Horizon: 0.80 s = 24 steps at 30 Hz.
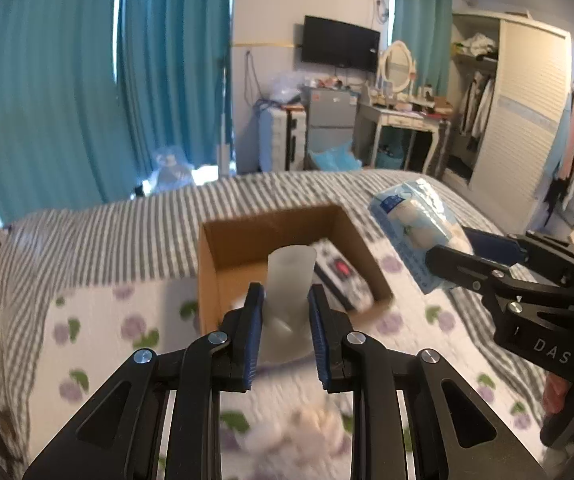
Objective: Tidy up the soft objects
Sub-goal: 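Carry both held items with both tools over the cardboard box, then open both tools to drop the items into the box, then lift away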
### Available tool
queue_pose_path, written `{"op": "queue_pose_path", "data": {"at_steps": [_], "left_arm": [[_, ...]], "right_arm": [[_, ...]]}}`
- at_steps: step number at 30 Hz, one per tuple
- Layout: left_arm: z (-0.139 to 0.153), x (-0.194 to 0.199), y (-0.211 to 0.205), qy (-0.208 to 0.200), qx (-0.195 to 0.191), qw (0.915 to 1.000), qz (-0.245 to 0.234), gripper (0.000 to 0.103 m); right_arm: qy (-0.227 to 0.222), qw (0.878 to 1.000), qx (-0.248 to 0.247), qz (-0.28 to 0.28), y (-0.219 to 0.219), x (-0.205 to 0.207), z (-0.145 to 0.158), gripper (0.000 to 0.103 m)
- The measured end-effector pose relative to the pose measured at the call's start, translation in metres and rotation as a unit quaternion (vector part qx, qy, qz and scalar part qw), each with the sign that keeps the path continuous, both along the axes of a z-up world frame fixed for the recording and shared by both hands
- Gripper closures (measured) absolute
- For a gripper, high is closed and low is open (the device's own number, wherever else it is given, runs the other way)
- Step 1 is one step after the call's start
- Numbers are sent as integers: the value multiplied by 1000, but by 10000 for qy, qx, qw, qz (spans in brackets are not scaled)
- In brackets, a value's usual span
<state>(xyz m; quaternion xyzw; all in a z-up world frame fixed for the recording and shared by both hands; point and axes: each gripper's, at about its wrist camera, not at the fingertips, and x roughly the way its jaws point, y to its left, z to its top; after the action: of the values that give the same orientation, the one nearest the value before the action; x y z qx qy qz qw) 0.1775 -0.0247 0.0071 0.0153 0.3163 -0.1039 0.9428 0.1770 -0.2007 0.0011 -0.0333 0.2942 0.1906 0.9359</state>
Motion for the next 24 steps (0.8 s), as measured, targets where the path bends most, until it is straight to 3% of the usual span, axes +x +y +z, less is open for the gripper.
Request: {"op": "queue_pose_path", "data": {"at_steps": [8, 14, 16, 17, 18, 20, 24], "left_arm": [[-37, 89, 1, 234, 120, 9996, 58, 81], [-73, 121, 1, 399, 324, 9987, 41, 77], [-81, 131, -1, 489, 443, 9978, 70, 63], [-84, 133, -1, 502, 453, 9977, 96, 36], [-84, 133, -2, 447, 453, 9978, 155, 21], [-80, 130, -1, 263, 477, 9983, 202, 21], [-67, 121, 5, 215, 404, 9983, 351, 21]], "right_arm": [[296, 9993, 220, 55, 19, 101, -31, 63], [540, 9977, 391, 156, 30, 150, -63, 63], [566, 9973, 451, 136, 31, 159, -69, 59], [600, 9970, 460, 142, 30, 163, -72, 57], [626, 9968, 478, 117, 31, 167, -74, 52], [569, 9972, 480, -100, 26, 168, -74, 39], [453, 9975, 509, -198, 14, 160, -60, 36]]}}
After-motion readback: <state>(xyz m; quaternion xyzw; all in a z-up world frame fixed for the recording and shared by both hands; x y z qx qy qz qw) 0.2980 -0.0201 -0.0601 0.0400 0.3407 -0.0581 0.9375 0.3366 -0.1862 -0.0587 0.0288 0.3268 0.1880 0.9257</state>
